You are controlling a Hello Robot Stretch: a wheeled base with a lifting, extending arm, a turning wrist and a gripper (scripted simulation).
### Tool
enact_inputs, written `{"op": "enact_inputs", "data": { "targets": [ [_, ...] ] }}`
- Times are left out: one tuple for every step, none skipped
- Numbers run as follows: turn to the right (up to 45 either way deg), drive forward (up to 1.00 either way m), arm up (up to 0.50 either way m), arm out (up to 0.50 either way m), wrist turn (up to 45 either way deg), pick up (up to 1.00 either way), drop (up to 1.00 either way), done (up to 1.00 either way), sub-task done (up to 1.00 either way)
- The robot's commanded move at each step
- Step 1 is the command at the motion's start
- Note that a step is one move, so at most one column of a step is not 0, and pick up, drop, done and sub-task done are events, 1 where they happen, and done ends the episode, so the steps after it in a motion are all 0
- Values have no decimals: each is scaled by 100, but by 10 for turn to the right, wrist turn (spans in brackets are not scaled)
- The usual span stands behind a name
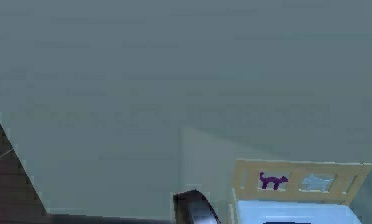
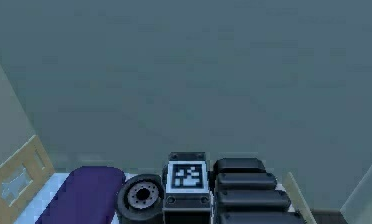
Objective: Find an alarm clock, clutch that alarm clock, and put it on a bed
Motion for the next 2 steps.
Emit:
{"op": "enact_inputs", "data": {
  "targets": [
    [0,0,0,34,0,0,0,0,0],
    [0,0,0,0,450,0,0,0,0]
  ]
}}
